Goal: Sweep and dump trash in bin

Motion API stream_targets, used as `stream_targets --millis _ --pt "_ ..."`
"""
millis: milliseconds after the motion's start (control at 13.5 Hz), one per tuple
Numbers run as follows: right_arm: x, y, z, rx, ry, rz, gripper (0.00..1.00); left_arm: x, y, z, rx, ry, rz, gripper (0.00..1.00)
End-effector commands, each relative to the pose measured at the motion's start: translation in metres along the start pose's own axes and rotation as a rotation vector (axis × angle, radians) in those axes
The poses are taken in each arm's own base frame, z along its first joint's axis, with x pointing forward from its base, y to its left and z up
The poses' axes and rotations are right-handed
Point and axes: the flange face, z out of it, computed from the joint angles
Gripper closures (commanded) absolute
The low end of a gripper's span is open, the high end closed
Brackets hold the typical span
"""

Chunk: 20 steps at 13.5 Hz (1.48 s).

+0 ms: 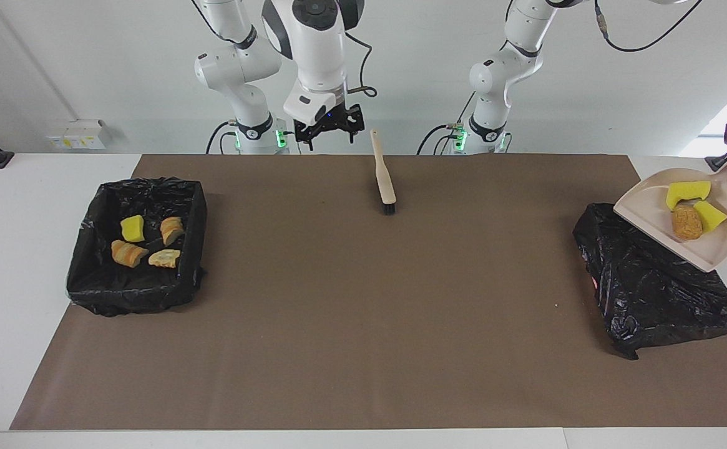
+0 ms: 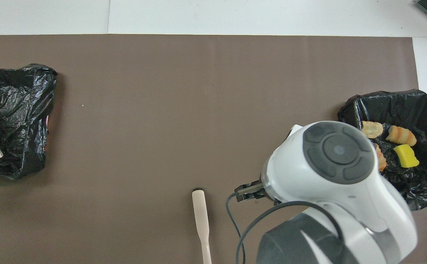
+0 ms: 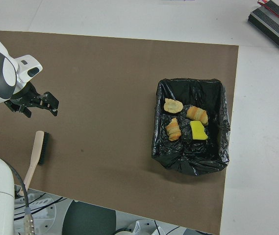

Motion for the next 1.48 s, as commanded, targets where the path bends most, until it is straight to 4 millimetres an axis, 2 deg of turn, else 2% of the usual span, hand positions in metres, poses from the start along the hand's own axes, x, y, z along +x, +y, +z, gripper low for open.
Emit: stream_targets --millis 0,148,222,296,370,518,592,666,740,814,887,1035,1183,1257,1405 --pt "0.014 0.052 -0.024 -0.009 0.028 -0.063 0.0 0.006 -0.015 0.009 0.036 -0.063 0.055 1.0" --pt "0.019 0.099 -0.039 -0.016 0.047 -0.069 0.0 0.007 -0.028 0.013 0.051 -0.102 0.067 1.0" --pt "0.02 0.121 -0.045 -0.033 0.059 -0.096 0.0 0.013 -0.035 0.008 0.082 -0.143 0.089 1.0" --pt "0.02 0.142 -0.05 -0.043 0.066 -0.116 0.0 0.035 -0.039 -0.001 0.123 -0.225 0.15 1.0" --pt "0.021 0.159 -0.051 -0.055 0.067 -0.108 0.0 0.047 -0.04 -0.007 0.138 -0.257 0.179 1.0" --pt "0.022 0.185 -0.052 -0.075 0.073 -0.069 0.0 0.05 -0.041 -0.007 0.145 -0.263 0.186 1.0" --pt "0.021 0.203 -0.056 -0.074 0.087 -0.04 0.0 0.05 -0.041 -0.007 0.145 -0.275 0.189 1.0" --pt "0.022 0.222 -0.063 -0.072 0.101 -0.017 0.0 0.058 -0.042 -0.014 0.162 -0.315 0.212 1.0" --pt "0.023 0.245 -0.066 -0.08 0.105 0.002 0.0 0.069 -0.042 -0.023 0.184 -0.351 0.237 1.0" --pt "0.021 0.273 -0.068 -0.099 0.104 0.017 0.0 0.071 -0.045 -0.02 0.181 -0.366 0.244 1.0" --pt "0.022 0.292 -0.068 -0.103 0.117 0.024 0.0 0.066 -0.047 -0.028 0.193 -0.388 0.235 1.0" --pt "0.018 0.299 -0.071 -0.084 0.148 0.103 0.0 0.071 -0.051 -0.04 0.218 -0.422 0.241 1.0" --pt "0.012 0.296 -0.077 -0.075 0.155 0.237 0.0 0.072 -0.051 -0.047 0.231 -0.435 0.242 1.0" --pt "0.003 0.291 -0.086 -0.078 0.167 0.247 0.0 0.077 -0.05 -0.055 0.246 -0.439 0.248 1.0" --pt "-0.003 0.29 -0.087 -0.049 0.156 0.25 0.0 0.097 -0.047 -0.067 0.276 -0.464 0.275 1.0"
